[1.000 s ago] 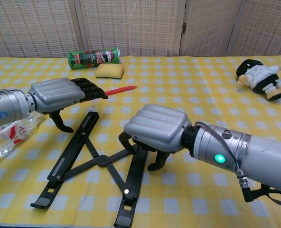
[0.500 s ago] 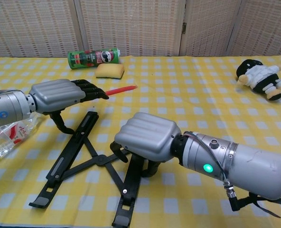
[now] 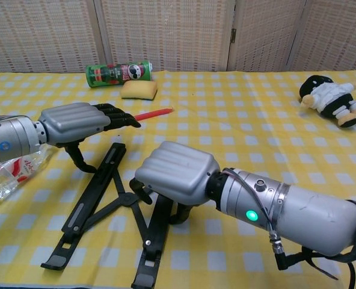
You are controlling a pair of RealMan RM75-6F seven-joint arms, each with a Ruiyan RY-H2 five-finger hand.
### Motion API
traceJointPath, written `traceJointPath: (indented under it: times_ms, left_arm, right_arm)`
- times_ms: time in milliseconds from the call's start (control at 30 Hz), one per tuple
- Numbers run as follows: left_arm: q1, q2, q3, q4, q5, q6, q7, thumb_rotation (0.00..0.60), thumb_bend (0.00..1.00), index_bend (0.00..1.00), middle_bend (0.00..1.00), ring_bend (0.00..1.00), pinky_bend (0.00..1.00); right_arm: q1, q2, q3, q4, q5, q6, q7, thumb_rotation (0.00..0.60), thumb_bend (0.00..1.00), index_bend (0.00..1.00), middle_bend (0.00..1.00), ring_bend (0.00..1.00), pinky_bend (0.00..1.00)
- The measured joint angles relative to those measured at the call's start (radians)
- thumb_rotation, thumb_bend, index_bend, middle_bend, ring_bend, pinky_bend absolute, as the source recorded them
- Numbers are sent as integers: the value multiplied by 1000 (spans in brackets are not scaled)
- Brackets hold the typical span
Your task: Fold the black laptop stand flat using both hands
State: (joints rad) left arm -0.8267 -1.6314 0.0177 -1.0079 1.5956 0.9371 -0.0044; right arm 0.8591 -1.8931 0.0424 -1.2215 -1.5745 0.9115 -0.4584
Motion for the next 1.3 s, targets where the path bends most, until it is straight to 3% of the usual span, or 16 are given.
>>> traceJointPath:
  times_ms: [600, 700, 800, 900, 1067, 1167, 1300]
  left_arm:
    - [-14, 6, -5, -82, -2, -10, 11, 600, 189, 25, 75, 0, 0]
    - [-7, 13, -11, -84, -17, -7, 16, 600, 189, 24, 75, 0, 0]
    - [4, 28, -18, -91, -31, 4, 9, 600, 188, 22, 75, 0, 0]
    - [16, 48, -23, -102, -41, 17, 2, 600, 188, 19, 74, 0, 0]
    - [32, 77, -33, -129, -62, 29, -12, 600, 189, 13, 69, 0, 0]
    - [41, 92, -36, -145, -69, 35, -16, 600, 188, 11, 67, 0, 0]
    - [52, 103, -36, -157, -78, 39, -12, 600, 189, 10, 64, 0, 0]
  right_arm:
    - [18, -41, 20, 38, -9, 9, -3, 600, 188, 531, 792, 932, 851]
    - [17, -25, 15, 18, -18, 15, 9, 600, 189, 488, 744, 873, 851]
    - [19, 9, 10, -25, -25, 13, 25, 600, 188, 374, 632, 756, 840]
    - [30, 59, 9, -87, -25, -10, 44, 600, 189, 254, 482, 629, 752]
    - [73, 139, 18, -179, 1, -120, 62, 600, 188, 14, 191, 374, 426]
    - [117, 183, 29, -222, 29, -218, 64, 600, 188, 0, 80, 253, 274]
    - [195, 224, 49, -251, 71, -341, 49, 600, 189, 0, 72, 218, 231]
